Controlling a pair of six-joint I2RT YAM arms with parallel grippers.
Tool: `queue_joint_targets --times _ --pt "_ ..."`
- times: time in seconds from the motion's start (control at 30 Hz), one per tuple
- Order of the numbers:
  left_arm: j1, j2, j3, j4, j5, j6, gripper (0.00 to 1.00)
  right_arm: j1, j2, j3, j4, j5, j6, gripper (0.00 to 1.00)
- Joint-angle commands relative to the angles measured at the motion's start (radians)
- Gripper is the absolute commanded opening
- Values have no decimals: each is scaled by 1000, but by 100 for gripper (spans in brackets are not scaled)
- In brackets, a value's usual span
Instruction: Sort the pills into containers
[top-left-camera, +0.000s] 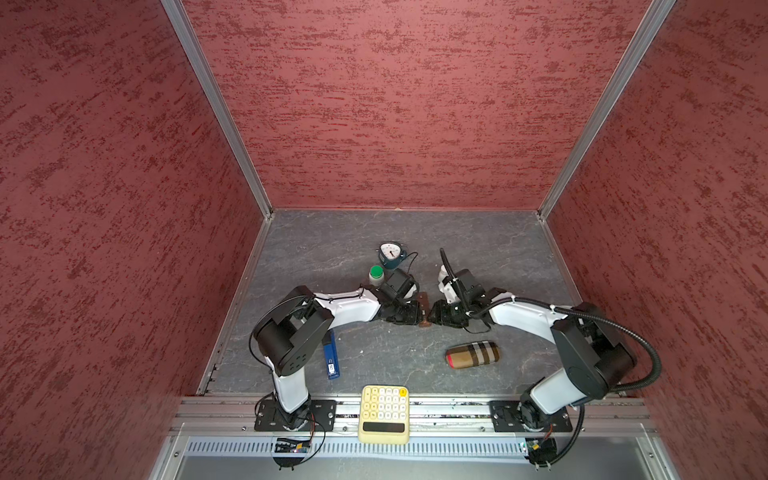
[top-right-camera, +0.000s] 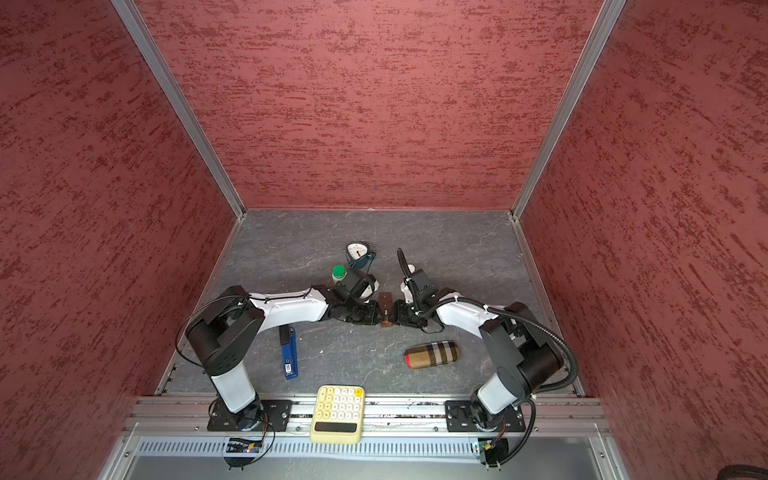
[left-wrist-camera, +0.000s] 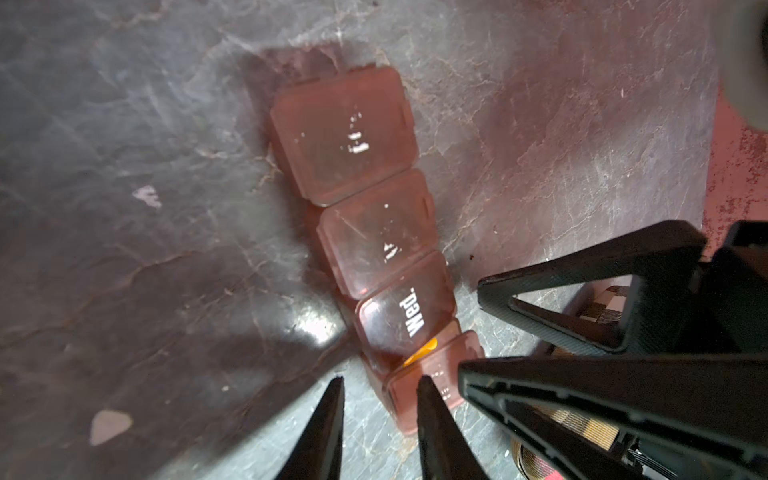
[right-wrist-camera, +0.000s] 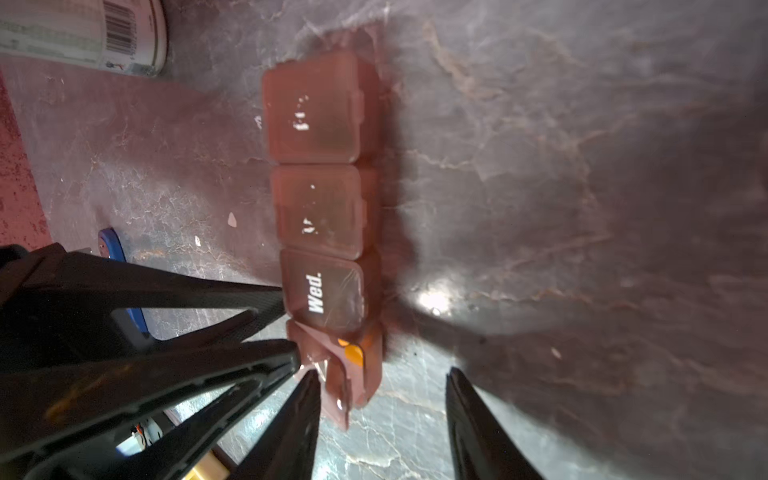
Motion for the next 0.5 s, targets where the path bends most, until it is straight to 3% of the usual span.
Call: queue_joint_targets --times 0.0,0.47 --pt "4 16 13 17 17 -1 30 -7 16 31 38 -29 -17 46" --pt "1 18 1 21 36 -14 28 -12 49 38 40 -62 -23 31"
